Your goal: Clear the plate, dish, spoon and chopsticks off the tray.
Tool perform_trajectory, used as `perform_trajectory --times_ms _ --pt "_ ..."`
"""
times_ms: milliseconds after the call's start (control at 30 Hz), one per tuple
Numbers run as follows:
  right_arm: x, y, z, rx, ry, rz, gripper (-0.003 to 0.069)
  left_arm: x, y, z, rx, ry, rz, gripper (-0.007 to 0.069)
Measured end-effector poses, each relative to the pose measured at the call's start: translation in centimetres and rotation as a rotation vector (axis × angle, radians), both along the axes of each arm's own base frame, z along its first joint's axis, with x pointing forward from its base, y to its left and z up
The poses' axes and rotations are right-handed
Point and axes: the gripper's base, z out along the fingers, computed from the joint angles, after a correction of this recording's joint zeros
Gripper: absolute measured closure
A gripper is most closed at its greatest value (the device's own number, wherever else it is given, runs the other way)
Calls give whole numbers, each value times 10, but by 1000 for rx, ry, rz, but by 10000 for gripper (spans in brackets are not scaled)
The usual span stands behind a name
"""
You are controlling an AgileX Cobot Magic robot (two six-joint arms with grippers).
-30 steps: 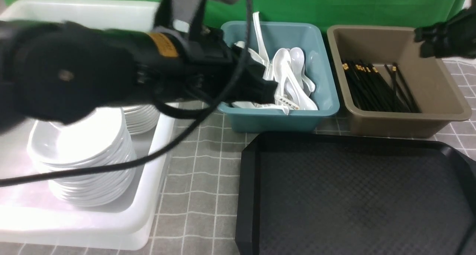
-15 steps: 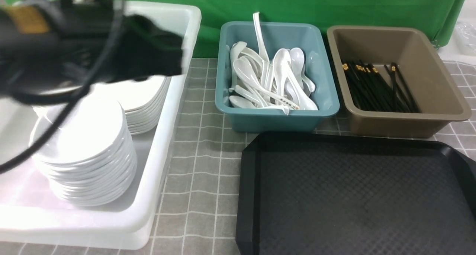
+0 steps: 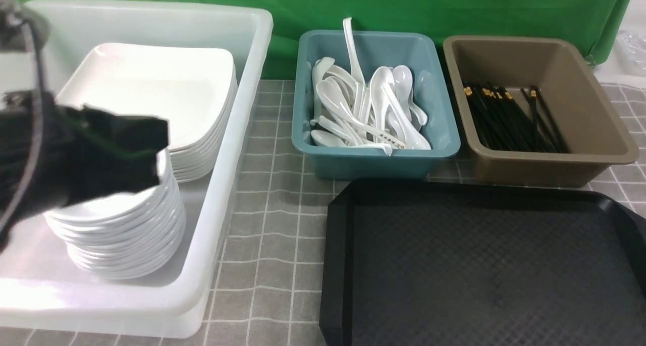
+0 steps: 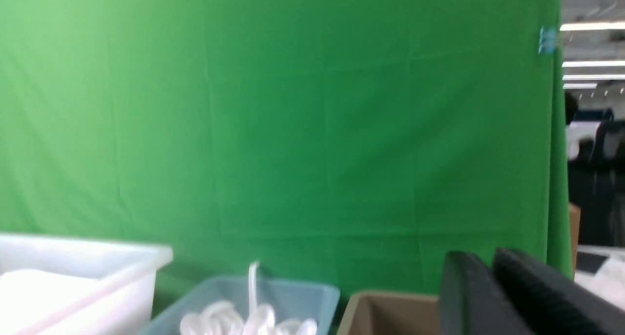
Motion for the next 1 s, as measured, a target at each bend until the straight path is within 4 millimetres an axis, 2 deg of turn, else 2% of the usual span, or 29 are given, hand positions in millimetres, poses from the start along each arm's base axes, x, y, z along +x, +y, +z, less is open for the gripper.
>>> perform_trajectory --times_ms 200,433,600,767,1000 --pt "2 1 -2 -4 29 5 421 -38 17 8 -88 -171 29 619" --pt "2 1 -4 -9 49 9 414 -85 37 18 -177 -357 37 619" --pt "2 1 -4 -10 50 9 414 -96 41 22 -196 -401 36 619" --pt "2 1 -4 -9 51 9 414 -97 42 22 -187 -412 37 619" --pt "2 1 -4 -9 51 9 414 -96 43 16 -35 -411 35 619"
